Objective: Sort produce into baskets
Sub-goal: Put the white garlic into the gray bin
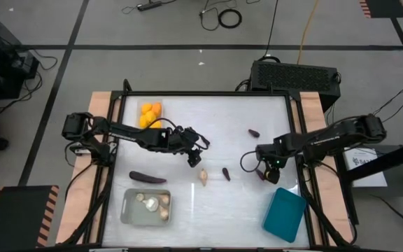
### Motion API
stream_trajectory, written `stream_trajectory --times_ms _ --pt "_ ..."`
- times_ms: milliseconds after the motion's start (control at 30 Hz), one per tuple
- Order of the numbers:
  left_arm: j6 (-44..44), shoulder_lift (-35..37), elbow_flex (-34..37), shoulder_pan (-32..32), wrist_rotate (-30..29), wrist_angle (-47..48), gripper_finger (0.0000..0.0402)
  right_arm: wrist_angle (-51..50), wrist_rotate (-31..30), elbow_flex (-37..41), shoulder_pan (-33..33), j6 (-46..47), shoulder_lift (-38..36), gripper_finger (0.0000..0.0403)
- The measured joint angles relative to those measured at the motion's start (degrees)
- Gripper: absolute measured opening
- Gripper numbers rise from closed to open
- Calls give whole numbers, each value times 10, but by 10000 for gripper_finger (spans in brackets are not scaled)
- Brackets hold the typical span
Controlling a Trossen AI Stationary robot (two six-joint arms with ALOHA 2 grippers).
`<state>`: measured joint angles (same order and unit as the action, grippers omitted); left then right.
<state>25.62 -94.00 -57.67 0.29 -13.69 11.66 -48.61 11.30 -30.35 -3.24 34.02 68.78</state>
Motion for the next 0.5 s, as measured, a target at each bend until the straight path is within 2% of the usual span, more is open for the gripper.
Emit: stream_trajectory --times_ms 167,400,500 --pt "-10 0 0 11 0 0 279 3 -15 19 -9 49 0 195" --pt "-10 0 0 25 8 0 279 29 -11 21 -10 61 0 116" --pt "-9 0 0 27 22 0 279 33 -1 21 -10 72 0 98"
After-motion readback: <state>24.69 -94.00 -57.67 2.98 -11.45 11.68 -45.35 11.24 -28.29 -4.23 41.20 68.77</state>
